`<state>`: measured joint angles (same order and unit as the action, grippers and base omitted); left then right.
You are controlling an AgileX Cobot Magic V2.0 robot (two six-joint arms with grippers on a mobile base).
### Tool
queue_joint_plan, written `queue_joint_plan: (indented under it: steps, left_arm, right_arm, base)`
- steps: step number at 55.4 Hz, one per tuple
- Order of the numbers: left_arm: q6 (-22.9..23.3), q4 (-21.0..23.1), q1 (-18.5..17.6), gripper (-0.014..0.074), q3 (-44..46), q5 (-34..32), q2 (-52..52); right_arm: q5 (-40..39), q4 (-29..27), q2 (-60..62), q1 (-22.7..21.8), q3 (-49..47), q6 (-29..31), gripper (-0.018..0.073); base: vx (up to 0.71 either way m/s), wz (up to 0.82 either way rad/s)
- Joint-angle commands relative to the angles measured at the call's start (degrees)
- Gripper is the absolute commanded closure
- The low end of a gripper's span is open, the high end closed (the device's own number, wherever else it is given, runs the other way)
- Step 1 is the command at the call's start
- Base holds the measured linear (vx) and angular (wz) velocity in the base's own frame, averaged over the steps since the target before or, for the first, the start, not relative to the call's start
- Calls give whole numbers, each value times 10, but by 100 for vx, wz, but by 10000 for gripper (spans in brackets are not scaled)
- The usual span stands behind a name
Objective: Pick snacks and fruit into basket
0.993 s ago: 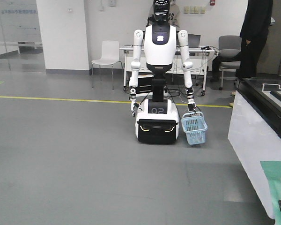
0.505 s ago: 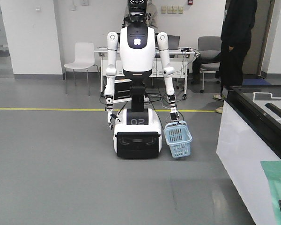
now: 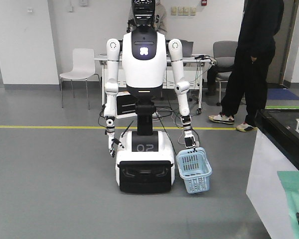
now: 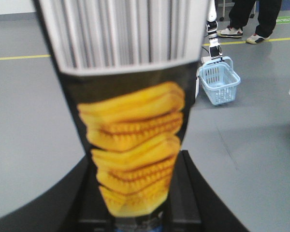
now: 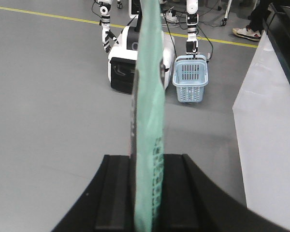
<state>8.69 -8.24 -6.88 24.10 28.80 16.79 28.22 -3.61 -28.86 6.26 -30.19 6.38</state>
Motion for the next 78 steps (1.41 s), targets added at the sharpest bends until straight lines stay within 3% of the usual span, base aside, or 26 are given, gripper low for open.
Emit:
queue_joint_plan:
  steps: [1, 78]
  left_arm:
    - [4, -3, 0, 579, 21, -58, 3]
    - [4, -3, 0, 579, 21, -58, 3]
  right_arm:
    - [-55, 4, -2, 2, -19, 3, 568]
    - [-56, 4, -2, 2, -19, 3, 568]
  base:
    - [65, 3]
    - [52, 1]
